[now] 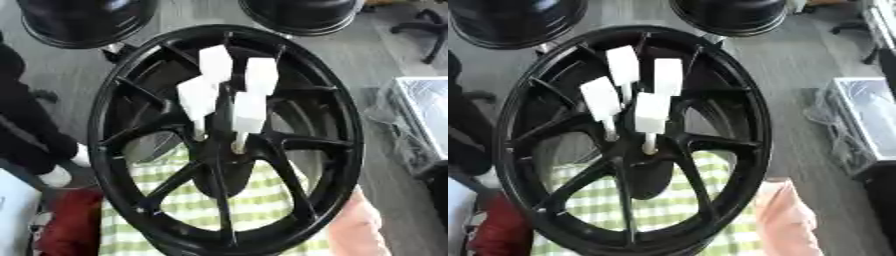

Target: Pull the pin out of the wheel hub.

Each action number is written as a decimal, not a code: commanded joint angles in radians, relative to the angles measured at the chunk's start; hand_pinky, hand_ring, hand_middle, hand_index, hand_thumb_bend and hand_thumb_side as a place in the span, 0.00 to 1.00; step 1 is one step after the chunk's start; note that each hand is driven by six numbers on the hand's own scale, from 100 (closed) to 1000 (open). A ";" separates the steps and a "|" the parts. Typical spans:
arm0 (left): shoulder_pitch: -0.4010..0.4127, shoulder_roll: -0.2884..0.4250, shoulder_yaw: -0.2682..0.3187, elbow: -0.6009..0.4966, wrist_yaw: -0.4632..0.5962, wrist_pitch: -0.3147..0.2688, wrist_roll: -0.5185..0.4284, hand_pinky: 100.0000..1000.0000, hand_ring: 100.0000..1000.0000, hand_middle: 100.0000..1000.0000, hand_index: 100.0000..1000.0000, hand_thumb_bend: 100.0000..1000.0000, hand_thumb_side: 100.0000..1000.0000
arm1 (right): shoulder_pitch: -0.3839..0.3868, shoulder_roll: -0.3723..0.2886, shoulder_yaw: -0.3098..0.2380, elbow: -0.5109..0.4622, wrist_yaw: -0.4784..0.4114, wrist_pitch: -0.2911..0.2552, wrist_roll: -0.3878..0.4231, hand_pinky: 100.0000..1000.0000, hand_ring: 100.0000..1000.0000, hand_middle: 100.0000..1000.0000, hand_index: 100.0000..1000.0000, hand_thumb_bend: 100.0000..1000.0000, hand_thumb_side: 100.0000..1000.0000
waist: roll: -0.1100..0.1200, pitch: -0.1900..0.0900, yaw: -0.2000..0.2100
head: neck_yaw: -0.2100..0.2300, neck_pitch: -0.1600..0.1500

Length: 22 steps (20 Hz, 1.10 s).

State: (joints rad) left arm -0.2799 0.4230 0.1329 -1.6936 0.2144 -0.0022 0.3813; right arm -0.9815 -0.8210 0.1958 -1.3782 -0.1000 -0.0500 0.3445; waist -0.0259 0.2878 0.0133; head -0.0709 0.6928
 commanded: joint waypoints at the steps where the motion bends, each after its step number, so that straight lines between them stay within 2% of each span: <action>1: 0.000 0.038 0.012 -0.010 -0.003 0.000 0.001 0.65 0.81 0.72 0.69 0.18 0.54 | -0.061 -0.097 0.058 0.012 0.015 -0.017 0.100 0.79 0.76 0.70 0.76 0.00 0.33 | -0.003 -0.021 -0.004 | 0.007 0.000; 3: 0.003 0.042 0.013 -0.010 -0.003 0.000 0.002 0.65 0.81 0.72 0.69 0.18 0.54 | -0.097 -0.117 0.093 0.026 0.048 -0.035 0.167 0.79 0.76 0.70 0.77 0.00 0.33 | -0.007 -0.019 -0.009 | 0.010 -0.001; 7: 0.008 0.050 0.015 -0.011 -0.003 0.000 0.004 0.65 0.81 0.72 0.69 0.18 0.54 | -0.161 -0.127 0.154 0.053 0.097 -0.073 0.278 0.80 0.76 0.71 0.77 0.00 0.38 | -0.012 -0.015 -0.020 | 0.021 -0.005; 14: 0.020 0.065 0.019 -0.011 -0.003 0.001 0.007 0.65 0.81 0.72 0.69 0.18 0.54 | -0.285 -0.059 0.277 0.147 0.206 -0.149 0.458 0.81 0.78 0.73 0.79 0.00 0.56 | -0.026 -0.009 -0.039 | 0.037 -0.008; 19: 0.027 0.069 0.022 -0.010 -0.004 0.001 0.009 0.65 0.81 0.72 0.69 0.18 0.54 | -0.343 -0.012 0.300 0.183 0.239 -0.203 0.537 0.82 0.79 0.74 0.80 0.00 0.59 | -0.031 -0.011 -0.049 | 0.040 -0.001; 22: 0.029 0.070 0.022 -0.009 -0.004 0.001 0.010 0.65 0.81 0.72 0.69 0.18 0.54 | -0.368 0.013 0.304 0.194 0.246 -0.213 0.550 0.82 0.80 0.75 0.81 0.00 0.58 | -0.030 -0.012 -0.052 | 0.033 -0.001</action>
State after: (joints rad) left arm -0.2466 0.4581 0.1448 -1.6934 0.2115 0.0001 0.3885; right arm -1.3240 -0.7980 0.5068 -1.1896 0.1389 -0.2541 0.8831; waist -0.0592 0.2928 -0.0362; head -0.0345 0.6926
